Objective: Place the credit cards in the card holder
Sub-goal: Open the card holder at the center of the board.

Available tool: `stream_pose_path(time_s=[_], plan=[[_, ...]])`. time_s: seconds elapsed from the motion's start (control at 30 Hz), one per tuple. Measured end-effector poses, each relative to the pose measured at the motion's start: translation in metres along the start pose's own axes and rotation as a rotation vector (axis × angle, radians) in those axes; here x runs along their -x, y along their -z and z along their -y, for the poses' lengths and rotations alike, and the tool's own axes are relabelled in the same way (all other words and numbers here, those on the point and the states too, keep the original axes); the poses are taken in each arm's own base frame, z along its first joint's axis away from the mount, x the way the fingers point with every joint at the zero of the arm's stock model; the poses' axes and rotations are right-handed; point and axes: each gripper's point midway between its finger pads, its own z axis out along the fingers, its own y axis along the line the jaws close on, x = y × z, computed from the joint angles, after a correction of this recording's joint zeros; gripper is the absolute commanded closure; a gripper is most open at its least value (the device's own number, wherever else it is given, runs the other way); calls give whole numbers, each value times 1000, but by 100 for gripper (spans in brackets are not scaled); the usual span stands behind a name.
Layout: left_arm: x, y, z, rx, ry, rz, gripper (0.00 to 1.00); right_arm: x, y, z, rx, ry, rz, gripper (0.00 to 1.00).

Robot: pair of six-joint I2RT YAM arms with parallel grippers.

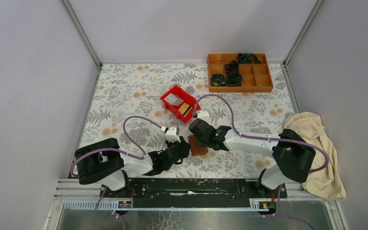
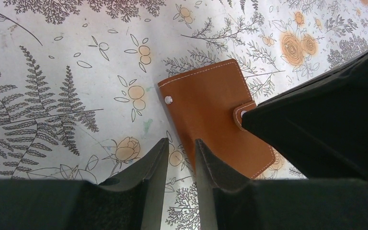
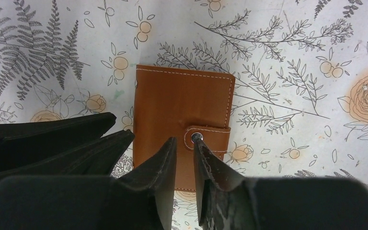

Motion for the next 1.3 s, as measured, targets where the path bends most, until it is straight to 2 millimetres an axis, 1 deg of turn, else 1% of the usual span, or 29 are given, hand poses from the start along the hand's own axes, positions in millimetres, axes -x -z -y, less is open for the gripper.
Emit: stream_pose_path(time_s=[0.13,0.27,0.37,0.47,0.57,0.67,0.77,0.93,1.07,1.3], plan=[[0,0,1,-2,0,-1,66,-3,-1,-1,-8,13,-11,75],[0,0,1,-2,-4,-1,66,0,-1,0,-11,7,9,83],[2,1,2,-6,-5,2,66,3,7,-1,40,-30,65,92],[6,2,4,-14,-1,10,66,5,15,1,105,-86,114,96],[10,4,7,-24,-3,17,66,7,19,2,165,-158,154,100],[15,6,12,-42,-7,29,66,6,16,7,207,-225,173,100],[23,9,18,-63,-13,43,66,-2,10,12,239,-274,166,100],[39,13,35,-109,-16,70,66,-9,3,4,348,-351,158,100],[45,16,44,-143,-29,75,66,-6,2,4,438,-450,176,100],[49,19,51,-183,-70,71,66,4,-1,11,567,-670,197,100]])
